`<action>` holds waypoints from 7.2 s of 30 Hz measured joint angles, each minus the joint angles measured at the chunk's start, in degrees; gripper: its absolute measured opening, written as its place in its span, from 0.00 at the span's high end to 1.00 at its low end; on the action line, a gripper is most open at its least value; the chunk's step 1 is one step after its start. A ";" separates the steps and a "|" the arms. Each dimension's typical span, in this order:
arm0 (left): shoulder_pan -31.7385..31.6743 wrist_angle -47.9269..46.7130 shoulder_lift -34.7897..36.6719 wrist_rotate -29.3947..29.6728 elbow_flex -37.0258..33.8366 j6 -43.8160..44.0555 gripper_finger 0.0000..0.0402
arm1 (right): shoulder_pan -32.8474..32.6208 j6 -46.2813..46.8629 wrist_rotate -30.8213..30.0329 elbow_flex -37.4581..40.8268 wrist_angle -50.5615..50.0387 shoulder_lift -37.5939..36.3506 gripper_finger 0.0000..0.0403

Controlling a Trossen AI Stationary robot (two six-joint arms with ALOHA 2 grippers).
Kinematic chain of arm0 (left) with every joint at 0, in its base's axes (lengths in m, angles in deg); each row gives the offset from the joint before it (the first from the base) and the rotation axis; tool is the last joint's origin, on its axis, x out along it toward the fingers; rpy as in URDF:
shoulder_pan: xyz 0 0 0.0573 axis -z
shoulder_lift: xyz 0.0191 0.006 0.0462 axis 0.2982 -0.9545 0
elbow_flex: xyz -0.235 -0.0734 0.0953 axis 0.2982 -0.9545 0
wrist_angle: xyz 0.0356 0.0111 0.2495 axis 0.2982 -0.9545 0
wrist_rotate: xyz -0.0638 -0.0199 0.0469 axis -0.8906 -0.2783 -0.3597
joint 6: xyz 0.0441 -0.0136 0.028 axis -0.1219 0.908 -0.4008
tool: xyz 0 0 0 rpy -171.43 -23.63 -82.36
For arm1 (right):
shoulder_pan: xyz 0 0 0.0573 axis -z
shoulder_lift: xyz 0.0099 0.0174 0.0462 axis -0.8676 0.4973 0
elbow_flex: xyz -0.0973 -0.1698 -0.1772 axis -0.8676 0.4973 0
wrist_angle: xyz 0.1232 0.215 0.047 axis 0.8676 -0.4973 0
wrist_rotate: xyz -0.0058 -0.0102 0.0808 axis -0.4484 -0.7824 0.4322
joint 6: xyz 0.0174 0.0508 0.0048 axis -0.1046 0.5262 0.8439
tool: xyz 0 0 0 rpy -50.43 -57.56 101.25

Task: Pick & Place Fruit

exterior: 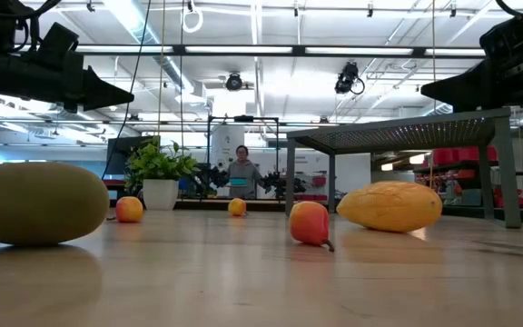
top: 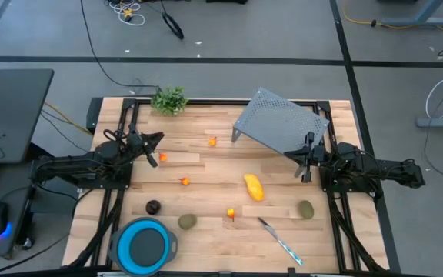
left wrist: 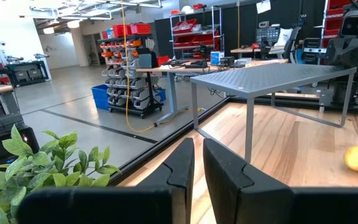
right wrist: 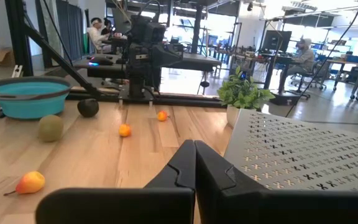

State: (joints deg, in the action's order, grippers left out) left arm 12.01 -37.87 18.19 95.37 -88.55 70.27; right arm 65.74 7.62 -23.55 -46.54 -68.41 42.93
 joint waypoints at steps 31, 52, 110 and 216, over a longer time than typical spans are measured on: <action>0.00 5.58 0.02 -24.57 0.62 21.75 0.89 | -0.02 0.00 0.00 0.00 0.00 0.01 1.00; 24.31 -21.28 -38.21 -15.97 34.22 23.33 0.74 | -0.02 18.64 0.06 0.04 2.98 0.02 1.00; 53.86 -64.19 -83.68 -28.65 53.75 65.88 0.36 | -0.04 19.56 0.02 -0.02 3.41 0.00 1.00; -9.64 -60.88 -80.16 -35.40 70.69 28.28 0.94 | -25.08 -16.10 -15.08 -58.60 -0.57 85.76 0.77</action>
State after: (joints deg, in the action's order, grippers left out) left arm 2.37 -98.75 -61.97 59.97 -17.86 98.55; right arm 40.66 -8.48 -38.63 -105.14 -68.98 128.69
